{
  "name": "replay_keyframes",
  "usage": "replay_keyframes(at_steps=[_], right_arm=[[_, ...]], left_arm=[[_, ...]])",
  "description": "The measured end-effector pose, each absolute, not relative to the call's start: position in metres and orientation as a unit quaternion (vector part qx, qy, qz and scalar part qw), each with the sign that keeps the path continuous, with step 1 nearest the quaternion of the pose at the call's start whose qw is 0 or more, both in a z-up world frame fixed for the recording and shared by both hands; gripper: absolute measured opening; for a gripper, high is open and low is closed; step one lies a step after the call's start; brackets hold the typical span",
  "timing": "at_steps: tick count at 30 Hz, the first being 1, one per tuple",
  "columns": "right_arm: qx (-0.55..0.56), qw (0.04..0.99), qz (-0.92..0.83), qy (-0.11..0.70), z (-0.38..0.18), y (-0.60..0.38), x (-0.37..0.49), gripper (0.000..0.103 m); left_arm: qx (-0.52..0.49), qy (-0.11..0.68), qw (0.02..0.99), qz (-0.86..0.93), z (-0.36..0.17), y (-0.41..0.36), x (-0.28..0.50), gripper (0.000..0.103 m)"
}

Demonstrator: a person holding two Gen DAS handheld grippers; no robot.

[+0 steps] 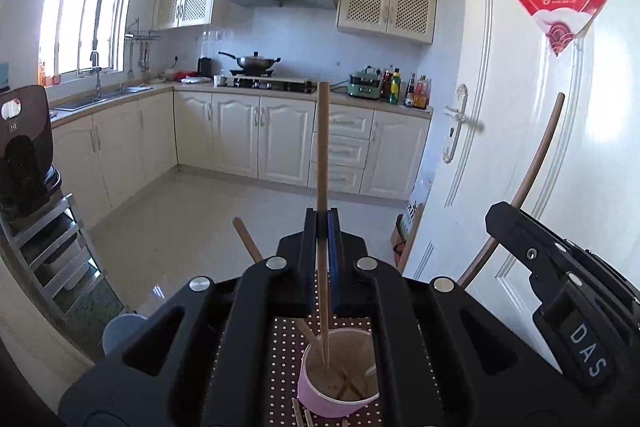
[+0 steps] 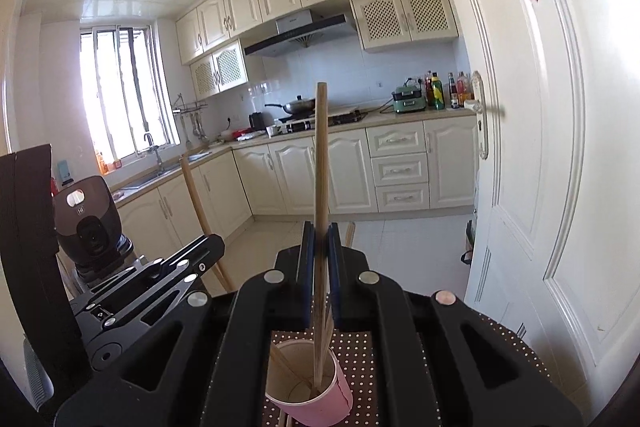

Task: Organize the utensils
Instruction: 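Lower both chopsticks into the pink cup and open both grippers, then withdraw both open grippers up and away from the pink cup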

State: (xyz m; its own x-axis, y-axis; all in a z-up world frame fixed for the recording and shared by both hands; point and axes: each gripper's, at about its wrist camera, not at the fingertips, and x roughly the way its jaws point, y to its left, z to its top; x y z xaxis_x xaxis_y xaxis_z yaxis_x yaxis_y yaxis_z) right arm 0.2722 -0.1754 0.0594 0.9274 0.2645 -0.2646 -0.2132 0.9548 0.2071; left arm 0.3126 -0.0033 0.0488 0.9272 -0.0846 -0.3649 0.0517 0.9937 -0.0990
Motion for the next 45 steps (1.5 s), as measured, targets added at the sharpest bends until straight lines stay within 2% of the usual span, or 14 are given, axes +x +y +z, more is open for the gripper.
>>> replay_keyframes(at_steps=[8,21,22,24,26,29,30,31,32,35,45], right_arm=[[0.090,0.970,0.118,0.193,0.034,-0.170,0.293,0.005],[0.092,0.958,0.127,0.241,0.022,-0.168,0.304,0.008],[0.090,0.958,0.124,0.241,0.023,-0.168,0.303,0.010],[0.086,0.959,0.124,0.241,0.024,-0.168,0.299,0.021],[0.085,0.960,0.119,0.239,0.026,-0.169,0.297,0.038],[0.087,0.962,0.114,0.233,0.027,-0.172,0.290,0.051],[0.086,0.962,0.114,0.232,0.028,-0.174,0.288,0.052],[0.086,0.962,0.113,0.232,0.028,-0.175,0.288,0.053],[0.085,0.963,0.112,0.230,0.029,-0.176,0.286,0.054],[0.081,0.964,0.107,0.229,0.030,-0.179,0.283,0.058],[0.088,0.965,0.097,0.226,0.032,-0.186,0.269,0.060]], left_arm=[[-0.046,0.225,0.973,-0.028,0.022,0.002,0.333,0.006],[-0.046,0.262,0.963,-0.033,-0.001,0.005,0.346,0.007],[-0.043,0.262,0.964,-0.033,-0.001,0.005,0.345,0.007],[-0.033,0.265,0.963,-0.034,-0.002,0.002,0.346,0.007],[-0.026,0.272,0.961,-0.036,-0.004,0.000,0.346,0.008],[-0.016,0.276,0.960,-0.043,-0.006,-0.002,0.344,0.021],[-0.014,0.276,0.960,-0.046,-0.006,-0.003,0.342,0.032],[-0.012,0.274,0.960,-0.051,-0.005,-0.003,0.341,0.049],[-0.011,0.269,0.961,-0.056,-0.004,-0.003,0.337,0.057],[0.001,0.256,0.966,-0.049,0.000,-0.005,0.328,0.058],[-0.010,0.251,0.967,-0.036,0.005,0.001,0.314,0.058]])
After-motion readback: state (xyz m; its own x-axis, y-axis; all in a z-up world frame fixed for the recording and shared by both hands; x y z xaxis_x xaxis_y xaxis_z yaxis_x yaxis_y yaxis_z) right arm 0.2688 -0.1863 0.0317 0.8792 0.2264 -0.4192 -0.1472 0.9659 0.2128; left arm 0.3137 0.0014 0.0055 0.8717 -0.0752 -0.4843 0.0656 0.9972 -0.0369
